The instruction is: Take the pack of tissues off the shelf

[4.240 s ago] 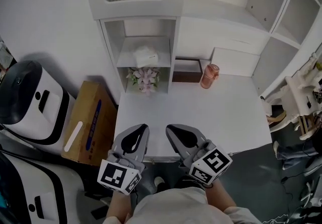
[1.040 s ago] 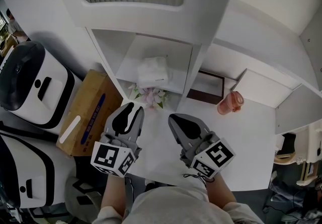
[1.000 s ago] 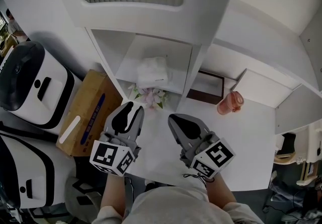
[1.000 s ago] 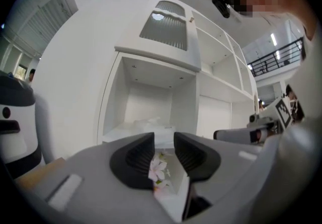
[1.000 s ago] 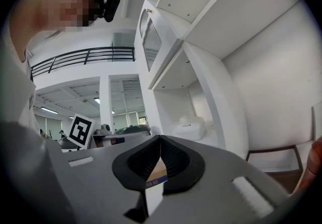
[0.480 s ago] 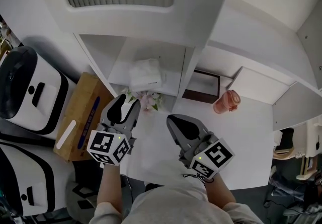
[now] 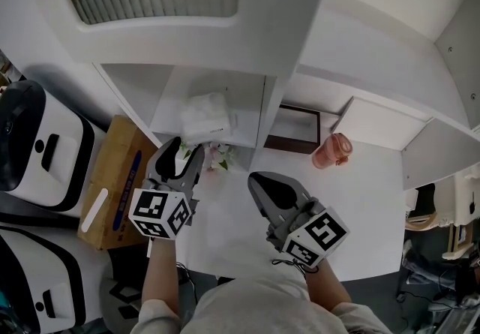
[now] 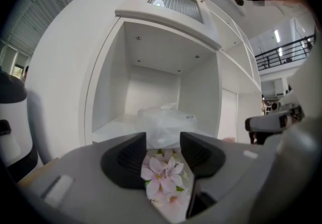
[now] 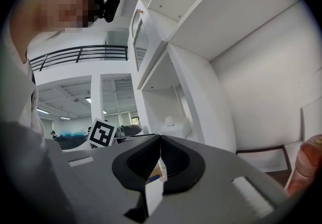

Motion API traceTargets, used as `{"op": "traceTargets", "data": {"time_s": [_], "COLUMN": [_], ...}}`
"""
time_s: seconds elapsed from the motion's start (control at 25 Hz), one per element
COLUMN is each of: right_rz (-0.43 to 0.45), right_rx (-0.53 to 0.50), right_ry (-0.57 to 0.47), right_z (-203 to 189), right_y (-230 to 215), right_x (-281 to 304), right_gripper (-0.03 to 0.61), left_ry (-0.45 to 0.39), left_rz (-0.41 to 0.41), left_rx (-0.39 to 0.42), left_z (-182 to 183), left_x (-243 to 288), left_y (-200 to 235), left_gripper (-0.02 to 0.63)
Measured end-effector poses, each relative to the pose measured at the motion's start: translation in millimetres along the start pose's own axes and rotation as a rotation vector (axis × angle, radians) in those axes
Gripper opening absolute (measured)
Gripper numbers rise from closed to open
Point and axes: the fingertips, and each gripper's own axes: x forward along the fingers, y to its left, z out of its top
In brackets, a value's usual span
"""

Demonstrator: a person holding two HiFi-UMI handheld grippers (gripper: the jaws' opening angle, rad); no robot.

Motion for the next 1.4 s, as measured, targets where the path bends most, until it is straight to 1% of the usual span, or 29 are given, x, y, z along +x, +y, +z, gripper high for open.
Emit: {"op": "traceTargets", "data": {"time_s": [0.28, 0.36, 0.44, 0.56, 0.64, 0.8, 1.08, 1.4], "right_rz": [-0.014, -0.017, -0.018, -0.019, -0.019, -0.019, -0.009, 0.013], "right_rx": [0.004, 0.006, 0.009, 0.012, 0.012, 0.011, 0.000, -0.020], "right_ry": [0.002, 0.003, 0.003, 0.004, 0.002, -0.002, -0.012, -0.017], "right_z": [-1.0, -1.2, -1.6, -2.9, -2.6, -1.1, 3.1, 7.7], "right_y": [-6.8, -8.0, -8.7, -9.3, -9.2, -7.8, 1.3, 20.4], "right_x": [0.0, 0.0, 0.2, 0.5, 0.3, -0.9, -3.6, -5.1], "right_gripper": [0.003, 0.003, 0.003, 0.003, 0.003, 0.003, 0.003, 0.003], "left_ry": [0.008, 0.009, 0.008, 0.007, 0.006, -0.016, -0.057, -0.098], "left_rz": [-0.001, 0.011, 0.020, 0.025, 0.027, 0.035, 0.040, 0.052], "left_rx": [0.021, 0.047, 0.072, 0.089, 0.092, 0.109, 0.094, 0.097], "left_z": [0.1, 0.3, 1.4, 2.4, 3.1, 8.3, 18.1, 30.5], "left_x": [11.7, 11.5, 10.7, 9.0, 7.5, 2.0, -15.1, -46.3], "left_y": [1.4, 1.2, 0.4, -1.0, -2.2, -4.6, -6.7, -11.5], "left_gripper": [0.196, 0.156, 0.130, 0.081, 0.055, 0.026, 0.014, 0.014]}}
